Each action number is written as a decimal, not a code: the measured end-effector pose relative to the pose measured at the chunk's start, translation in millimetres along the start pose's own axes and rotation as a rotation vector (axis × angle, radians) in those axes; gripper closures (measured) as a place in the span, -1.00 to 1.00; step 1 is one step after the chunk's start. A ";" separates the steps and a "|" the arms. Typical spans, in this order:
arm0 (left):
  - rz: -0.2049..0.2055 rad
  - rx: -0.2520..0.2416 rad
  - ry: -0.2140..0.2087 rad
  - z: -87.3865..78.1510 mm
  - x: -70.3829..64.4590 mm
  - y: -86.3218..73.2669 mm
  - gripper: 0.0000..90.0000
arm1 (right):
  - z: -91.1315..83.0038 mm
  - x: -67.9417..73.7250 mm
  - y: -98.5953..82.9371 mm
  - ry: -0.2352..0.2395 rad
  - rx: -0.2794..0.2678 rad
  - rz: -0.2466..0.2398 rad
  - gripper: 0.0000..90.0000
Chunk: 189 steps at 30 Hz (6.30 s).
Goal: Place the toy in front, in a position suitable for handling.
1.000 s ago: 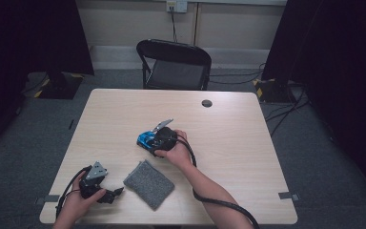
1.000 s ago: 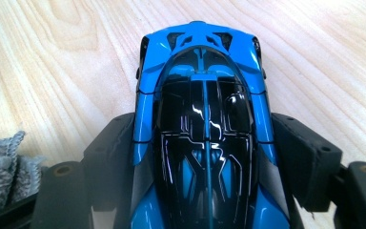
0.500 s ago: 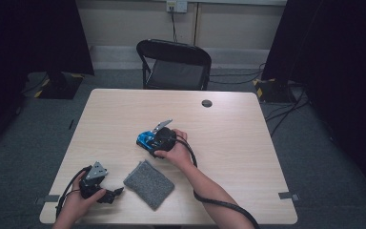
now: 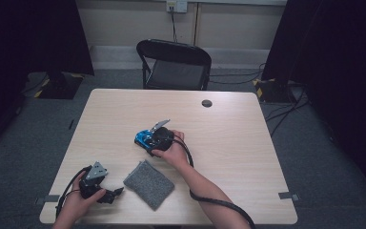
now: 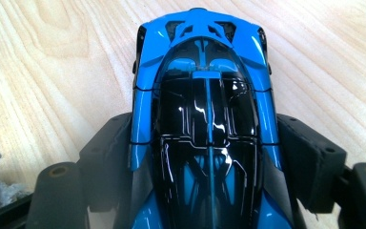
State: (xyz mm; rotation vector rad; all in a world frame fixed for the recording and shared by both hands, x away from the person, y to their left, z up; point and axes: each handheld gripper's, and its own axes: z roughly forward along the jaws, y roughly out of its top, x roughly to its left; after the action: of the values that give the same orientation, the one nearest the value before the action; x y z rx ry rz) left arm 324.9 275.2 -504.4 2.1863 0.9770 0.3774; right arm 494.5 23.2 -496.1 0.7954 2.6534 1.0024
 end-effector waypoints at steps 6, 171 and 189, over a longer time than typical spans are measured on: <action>0.000 0.000 0.000 0.0 0.0 0.0 -1.00 | -2.6 1.3 1.7 -0.009 0.032 0.006 -0.41; -0.036 -0.006 0.003 -23.0 -5.9 27.4 -0.59 | -94.3 -66.8 -120.0 -0.121 -0.110 0.126 -0.47; 0.251 -0.029 -0.250 5.6 -61.1 79.8 -0.41 | -94.2 -66.8 -120.0 -0.121 -0.111 0.126 -0.47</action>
State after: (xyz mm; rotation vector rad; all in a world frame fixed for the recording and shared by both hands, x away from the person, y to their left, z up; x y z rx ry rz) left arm 329.4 189.9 -451.2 2.2688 0.5607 0.2236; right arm 466.8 -140.8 -504.9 0.9757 2.4495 1.0840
